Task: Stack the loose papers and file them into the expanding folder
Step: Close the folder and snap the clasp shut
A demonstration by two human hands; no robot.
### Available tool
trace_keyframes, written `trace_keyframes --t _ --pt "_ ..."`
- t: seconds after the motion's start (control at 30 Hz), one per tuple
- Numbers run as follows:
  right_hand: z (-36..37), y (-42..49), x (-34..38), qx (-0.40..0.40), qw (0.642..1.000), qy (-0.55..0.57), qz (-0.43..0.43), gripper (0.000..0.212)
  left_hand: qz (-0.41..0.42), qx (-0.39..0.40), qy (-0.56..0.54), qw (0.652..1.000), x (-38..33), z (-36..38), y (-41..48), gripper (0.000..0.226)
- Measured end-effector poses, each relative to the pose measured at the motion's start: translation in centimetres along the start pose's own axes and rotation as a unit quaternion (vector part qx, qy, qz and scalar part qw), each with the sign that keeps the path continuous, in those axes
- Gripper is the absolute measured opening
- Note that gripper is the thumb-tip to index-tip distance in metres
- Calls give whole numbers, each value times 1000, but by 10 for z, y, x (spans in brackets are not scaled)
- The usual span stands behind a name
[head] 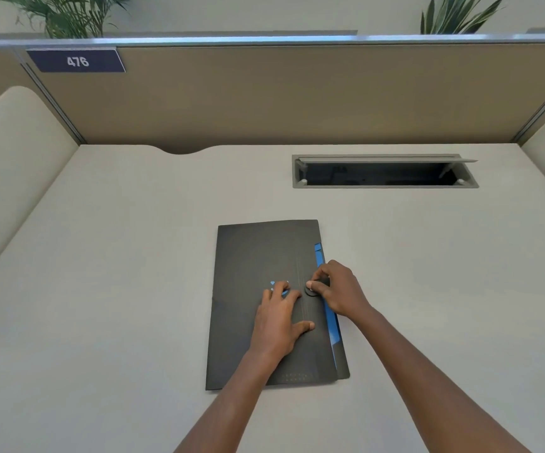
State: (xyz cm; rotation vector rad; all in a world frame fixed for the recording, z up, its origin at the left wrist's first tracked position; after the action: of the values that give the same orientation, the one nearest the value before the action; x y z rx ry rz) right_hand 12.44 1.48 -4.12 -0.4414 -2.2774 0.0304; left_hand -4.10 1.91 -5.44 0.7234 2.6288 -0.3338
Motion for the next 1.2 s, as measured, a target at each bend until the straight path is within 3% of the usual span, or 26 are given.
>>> trace_keyframes --t 0.9,1.2 --pt "-11 9 -3 57 998 24 16 17 1 7 12 1000 0 2 1 68" --pt "-8 12 4 56 994 8 89 20 13 16 33 999 -1 1 0 73"
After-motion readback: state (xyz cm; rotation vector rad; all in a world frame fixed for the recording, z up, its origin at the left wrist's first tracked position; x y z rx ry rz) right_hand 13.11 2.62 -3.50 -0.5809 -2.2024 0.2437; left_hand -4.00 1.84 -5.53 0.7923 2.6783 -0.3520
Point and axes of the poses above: each hand's wrist, its own y-axis towards the middle knuckle, its own z-axis out of the palm, x = y × z, the point moved 3 cm from there along y, towards the middle knuckle, and after that the axes turned 7 degrees about y, right-handed, at the moved point
